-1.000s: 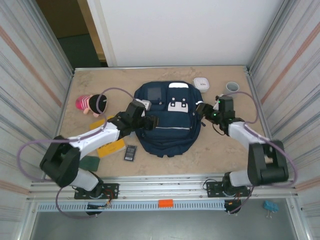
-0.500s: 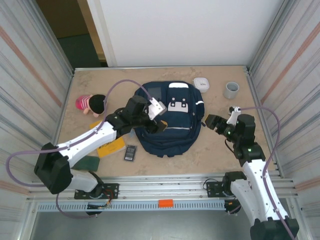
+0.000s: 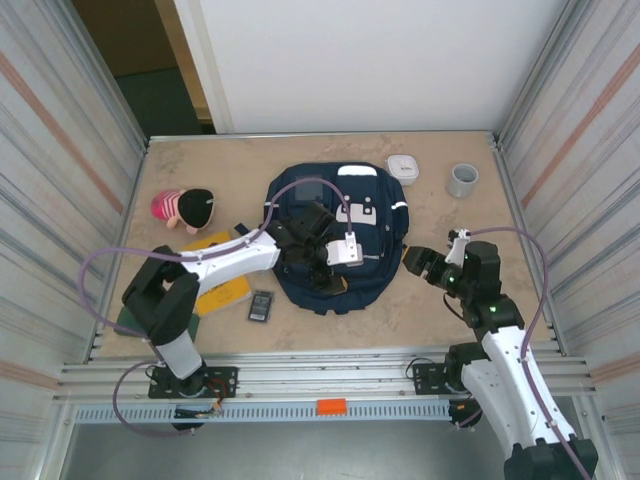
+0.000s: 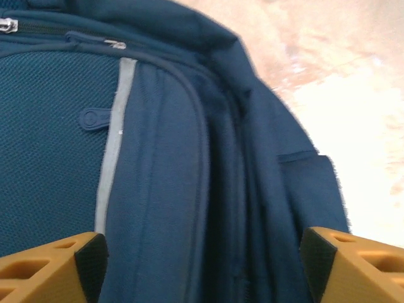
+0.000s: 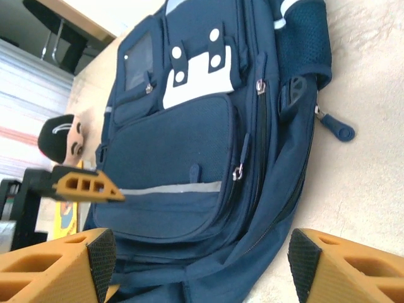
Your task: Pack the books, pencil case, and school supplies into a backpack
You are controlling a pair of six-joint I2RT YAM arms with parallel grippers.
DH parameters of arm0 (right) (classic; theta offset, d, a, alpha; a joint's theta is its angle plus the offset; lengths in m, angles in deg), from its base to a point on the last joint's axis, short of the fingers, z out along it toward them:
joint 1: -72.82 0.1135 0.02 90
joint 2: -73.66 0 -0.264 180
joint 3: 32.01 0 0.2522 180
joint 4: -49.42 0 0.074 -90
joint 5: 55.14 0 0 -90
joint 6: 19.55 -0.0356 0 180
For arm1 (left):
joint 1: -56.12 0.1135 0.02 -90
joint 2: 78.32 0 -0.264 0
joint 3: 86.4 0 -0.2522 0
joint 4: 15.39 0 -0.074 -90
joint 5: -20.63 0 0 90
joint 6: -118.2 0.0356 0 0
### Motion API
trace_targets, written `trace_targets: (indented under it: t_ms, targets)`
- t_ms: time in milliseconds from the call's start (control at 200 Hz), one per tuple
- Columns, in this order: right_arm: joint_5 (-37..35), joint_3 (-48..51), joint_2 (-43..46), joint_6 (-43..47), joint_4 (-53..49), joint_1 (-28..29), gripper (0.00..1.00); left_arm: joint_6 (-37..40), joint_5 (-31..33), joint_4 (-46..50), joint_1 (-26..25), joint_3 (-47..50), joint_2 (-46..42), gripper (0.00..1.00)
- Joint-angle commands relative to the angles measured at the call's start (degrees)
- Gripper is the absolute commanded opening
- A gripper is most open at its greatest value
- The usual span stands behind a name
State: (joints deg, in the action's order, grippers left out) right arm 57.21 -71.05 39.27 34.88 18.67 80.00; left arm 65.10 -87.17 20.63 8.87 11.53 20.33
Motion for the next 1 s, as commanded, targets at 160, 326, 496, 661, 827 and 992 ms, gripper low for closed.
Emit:
trace_targets:
  t_ms: [160, 326, 496, 661, 827, 992]
  targets:
    - [-0.8, 0.9, 0.2, -0.2, -0.3, 0.5, 0.74, 4.3, 10.6, -5.2, 0.3, -4.2, 3.7, 0.86]
    - [-0.8, 1.8, -0.2, -0.3, 0.5, 0.6, 0.74, 7.5, 5.4, -4.7, 0.3, -4.3, 5.0, 0.86]
    - [0.0, 2.1, -1.5, -0.1, 0.7, 0.6, 0.75, 9.5, 5.3, 1.7, 0.3, -8.7, 9.4, 0.87]
    - [-0.2, 2.5, -2.2, -0.1, 1.7, 0.6, 0.75, 8.8, 8.8, 0.2, 0.1, -9.7, 12.3, 0.89]
    - [-0.3, 3.5, -2.2, -0.7, 2.3, 0.6, 0.74, 6.9, 13.0, -3.7, -0.2, -6.7, 13.6, 0.80]
    - [0.9, 5.0, -3.1, -1.9, 4.5, 0.6, 0.74, 5.8, 10.1, -6.0, -0.5, -4.7, 8.3, 0.20]
